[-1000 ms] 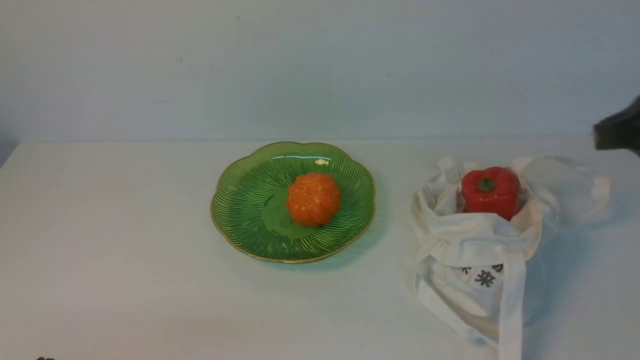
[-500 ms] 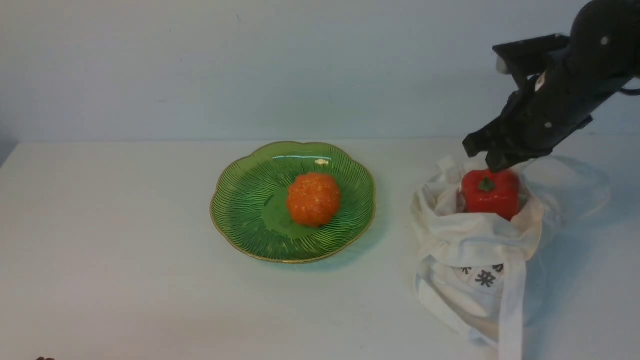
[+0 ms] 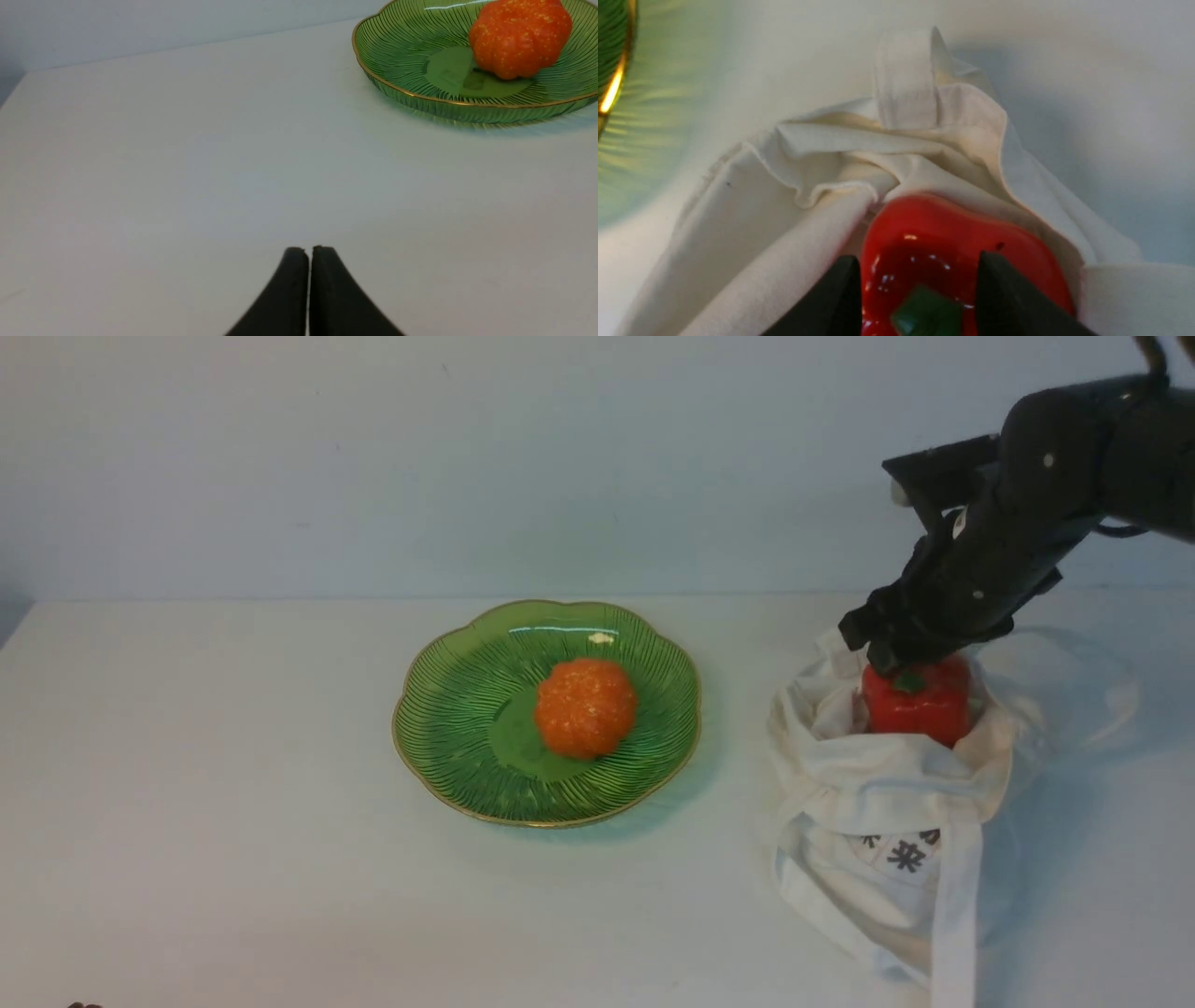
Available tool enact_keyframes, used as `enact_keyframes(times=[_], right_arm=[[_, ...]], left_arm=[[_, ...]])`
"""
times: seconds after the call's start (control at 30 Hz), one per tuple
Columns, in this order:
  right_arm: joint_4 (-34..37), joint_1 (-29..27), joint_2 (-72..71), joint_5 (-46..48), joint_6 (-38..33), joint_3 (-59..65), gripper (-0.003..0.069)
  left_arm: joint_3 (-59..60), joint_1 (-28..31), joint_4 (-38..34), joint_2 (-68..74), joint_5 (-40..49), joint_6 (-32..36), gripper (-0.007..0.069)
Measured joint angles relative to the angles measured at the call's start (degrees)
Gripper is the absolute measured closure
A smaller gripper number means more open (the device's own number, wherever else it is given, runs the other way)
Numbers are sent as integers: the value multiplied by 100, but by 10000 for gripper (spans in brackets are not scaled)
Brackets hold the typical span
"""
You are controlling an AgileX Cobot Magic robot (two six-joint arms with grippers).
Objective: Take vegetables from cloth bag on white table place on plate.
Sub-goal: 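Reach for the red bell pepper in the white bag with the right gripper, then place the red bell pepper on the plate with the right gripper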
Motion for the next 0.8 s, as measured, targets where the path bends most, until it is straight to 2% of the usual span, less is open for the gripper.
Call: enact_keyframes(times=[0.07,0.13,0.23,0.3,0.37,0.6,0.8], right_arm=[[-48,0,28,30,0,0,345],[-119,0,40,145,-17,0,391],[-175,0,40,259,-23,-11,487],[-254,0,40,335,-56,-11,589],[-301,0,40,386,-64,-17,624],[-341,0,-195,615,-132,-21,628],[-310,0,-1068,838,-263,-278,628]], left_arm=[[0,0,0,0,0,0,633],[0,0,0,0,0,0,633],[0,0,0,0,0,0,633],[0,0,0,0,0,0,633],[0,0,0,0,0,0,633],[0,0,0,0,0,0,633],[0,0,0,0,0,0,633]])
